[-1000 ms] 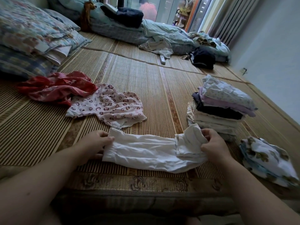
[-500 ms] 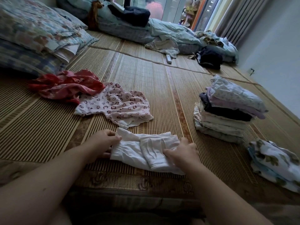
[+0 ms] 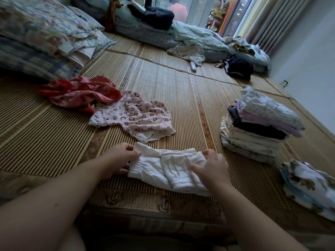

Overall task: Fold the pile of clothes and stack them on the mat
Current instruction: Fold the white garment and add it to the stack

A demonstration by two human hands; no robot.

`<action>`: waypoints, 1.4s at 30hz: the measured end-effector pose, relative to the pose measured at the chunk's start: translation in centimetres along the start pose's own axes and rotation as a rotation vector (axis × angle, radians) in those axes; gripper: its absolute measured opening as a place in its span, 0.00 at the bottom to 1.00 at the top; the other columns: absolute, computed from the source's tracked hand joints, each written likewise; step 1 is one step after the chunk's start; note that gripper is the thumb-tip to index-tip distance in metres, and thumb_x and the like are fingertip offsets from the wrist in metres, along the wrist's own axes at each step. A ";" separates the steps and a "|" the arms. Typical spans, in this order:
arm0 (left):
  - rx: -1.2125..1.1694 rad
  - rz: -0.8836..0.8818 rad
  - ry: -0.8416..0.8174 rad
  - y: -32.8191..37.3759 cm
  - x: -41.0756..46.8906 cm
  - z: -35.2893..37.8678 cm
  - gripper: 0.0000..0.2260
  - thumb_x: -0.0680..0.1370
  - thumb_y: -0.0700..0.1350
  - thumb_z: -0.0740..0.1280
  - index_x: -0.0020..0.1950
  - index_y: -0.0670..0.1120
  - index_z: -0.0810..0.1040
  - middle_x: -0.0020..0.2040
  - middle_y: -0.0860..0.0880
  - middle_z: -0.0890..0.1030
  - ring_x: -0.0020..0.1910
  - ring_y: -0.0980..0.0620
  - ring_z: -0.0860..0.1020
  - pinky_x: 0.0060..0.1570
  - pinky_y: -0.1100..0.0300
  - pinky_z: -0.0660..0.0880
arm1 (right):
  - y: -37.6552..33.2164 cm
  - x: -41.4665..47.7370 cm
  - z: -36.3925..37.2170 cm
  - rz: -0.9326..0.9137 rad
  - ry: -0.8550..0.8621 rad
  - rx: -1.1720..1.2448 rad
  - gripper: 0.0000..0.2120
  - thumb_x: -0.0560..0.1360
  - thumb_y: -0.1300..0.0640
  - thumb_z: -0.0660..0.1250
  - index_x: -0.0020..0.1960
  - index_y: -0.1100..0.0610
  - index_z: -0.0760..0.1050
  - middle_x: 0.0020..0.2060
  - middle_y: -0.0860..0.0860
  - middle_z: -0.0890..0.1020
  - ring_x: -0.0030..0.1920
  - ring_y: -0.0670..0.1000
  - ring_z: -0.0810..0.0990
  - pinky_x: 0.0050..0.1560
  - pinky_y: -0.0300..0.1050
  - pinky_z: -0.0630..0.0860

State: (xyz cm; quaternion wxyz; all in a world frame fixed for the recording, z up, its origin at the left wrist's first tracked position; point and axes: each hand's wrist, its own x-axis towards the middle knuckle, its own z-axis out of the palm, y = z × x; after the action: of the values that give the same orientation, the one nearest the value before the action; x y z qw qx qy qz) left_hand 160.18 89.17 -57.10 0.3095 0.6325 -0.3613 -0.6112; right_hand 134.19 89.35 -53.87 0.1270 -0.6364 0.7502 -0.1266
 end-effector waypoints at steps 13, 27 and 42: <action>0.005 0.014 -0.018 0.0 -0.3 -0.1 0.12 0.78 0.44 0.66 0.61 0.45 0.72 0.52 0.43 0.81 0.46 0.44 0.82 0.39 0.54 0.79 | -3.8 -1.6 -0.2 -0.115 -0.191 0.280 0.14 0.76 0.56 0.60 0.37 0.61 0.79 0.28 0.51 0.77 0.29 0.49 0.72 0.30 0.43 0.68; -0.042 0.021 -0.072 0.2 -0.6 -0.2 0.21 0.75 0.62 0.64 0.54 0.46 0.80 0.49 0.41 0.84 0.49 0.40 0.82 0.48 0.53 0.78 | -3.4 -1.8 1.8 0.114 -0.122 0.173 0.24 0.73 0.48 0.67 0.68 0.50 0.68 0.61 0.54 0.72 0.55 0.51 0.73 0.45 0.40 0.73; 0.041 0.091 -0.157 1.9 -1.8 2.1 0.10 0.76 0.40 0.67 0.57 0.44 0.78 0.53 0.41 0.83 0.49 0.43 0.83 0.46 0.51 0.80 | 0.7 -2.3 -2.2 0.186 -0.404 0.860 0.13 0.71 0.57 0.67 0.55 0.53 0.73 0.50 0.56 0.81 0.48 0.56 0.82 0.44 0.52 0.82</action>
State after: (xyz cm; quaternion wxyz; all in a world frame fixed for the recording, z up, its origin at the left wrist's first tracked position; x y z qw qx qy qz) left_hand 157.93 89.79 -54.68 0.2946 0.5720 -0.4252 -0.6366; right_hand 133.17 91.75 -52.00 0.5326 -0.4683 0.6438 -0.2874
